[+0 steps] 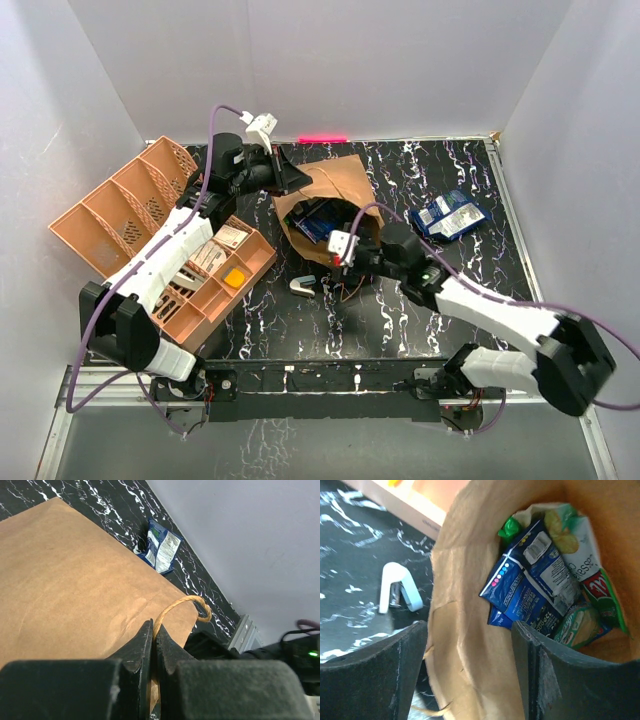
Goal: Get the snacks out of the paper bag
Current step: Pick up the snack from the paper bag.
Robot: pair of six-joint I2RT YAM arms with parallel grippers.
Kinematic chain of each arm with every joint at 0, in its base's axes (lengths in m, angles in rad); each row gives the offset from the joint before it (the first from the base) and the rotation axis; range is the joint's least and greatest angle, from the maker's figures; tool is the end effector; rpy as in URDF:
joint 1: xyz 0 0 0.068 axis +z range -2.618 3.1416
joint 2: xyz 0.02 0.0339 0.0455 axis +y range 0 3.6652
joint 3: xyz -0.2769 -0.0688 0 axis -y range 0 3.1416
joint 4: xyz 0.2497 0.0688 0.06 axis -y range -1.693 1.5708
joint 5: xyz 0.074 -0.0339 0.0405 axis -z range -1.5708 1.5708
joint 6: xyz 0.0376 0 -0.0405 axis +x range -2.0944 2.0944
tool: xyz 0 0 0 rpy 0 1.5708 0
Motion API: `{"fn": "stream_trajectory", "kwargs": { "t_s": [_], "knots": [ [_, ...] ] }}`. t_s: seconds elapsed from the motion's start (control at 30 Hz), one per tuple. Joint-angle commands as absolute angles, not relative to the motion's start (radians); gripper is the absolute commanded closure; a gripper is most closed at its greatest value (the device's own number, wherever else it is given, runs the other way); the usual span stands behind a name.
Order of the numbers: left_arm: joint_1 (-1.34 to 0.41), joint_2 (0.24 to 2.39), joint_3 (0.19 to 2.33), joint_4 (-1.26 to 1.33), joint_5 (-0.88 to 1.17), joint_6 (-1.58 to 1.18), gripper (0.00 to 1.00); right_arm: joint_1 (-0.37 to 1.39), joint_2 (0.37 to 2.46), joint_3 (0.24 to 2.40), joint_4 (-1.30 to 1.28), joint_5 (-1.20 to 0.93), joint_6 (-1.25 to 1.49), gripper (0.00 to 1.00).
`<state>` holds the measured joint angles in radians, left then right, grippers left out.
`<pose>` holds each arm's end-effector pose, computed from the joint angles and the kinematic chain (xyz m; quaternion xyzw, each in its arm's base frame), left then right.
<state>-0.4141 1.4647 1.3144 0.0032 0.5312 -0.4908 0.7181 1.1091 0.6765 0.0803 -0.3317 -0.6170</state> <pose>0.3144 -0.1590 0.3952 0.1433 0.7366 -0.4543 0.4800 0.1812 0.1746 0.2734 -0.5749 0.5767 0.1637 0.5568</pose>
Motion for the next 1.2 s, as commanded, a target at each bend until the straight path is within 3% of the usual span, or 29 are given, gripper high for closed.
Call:
{"fn": "stream_trajectory", "kwargs": {
  "t_s": [0.0, 0.27, 0.7, 1.03, 1.17],
  "knots": [
    [-0.408, 1.404, 1.283, 0.073, 0.582, -0.466, 1.0, 0.719, 1.256, 0.687, 0.323, -0.272, -0.85, 0.31],
    [-0.408, 1.394, 1.273, 0.087, 0.616, -0.416, 1.0, 0.709, 1.522, 0.712, 0.644, -0.212, -0.953, 0.42],
    [-0.41, 1.381, 1.248, 0.107, 0.622, -0.413, 1.0, 0.708, 1.911, 0.792, 1.264, -0.07, -0.629, 0.41],
    [-0.41, 1.373, 1.252, 0.074, 0.621, -0.393, 1.0, 0.694, 2.037, 0.871, 1.324, -0.109, -0.485, 0.34],
    [-0.41, 1.375, 1.252, 0.067, 0.616, -0.387, 1.0, 0.667, 2.044, 0.893, 1.268, -0.101, -0.413, 0.36]
  ]
}}
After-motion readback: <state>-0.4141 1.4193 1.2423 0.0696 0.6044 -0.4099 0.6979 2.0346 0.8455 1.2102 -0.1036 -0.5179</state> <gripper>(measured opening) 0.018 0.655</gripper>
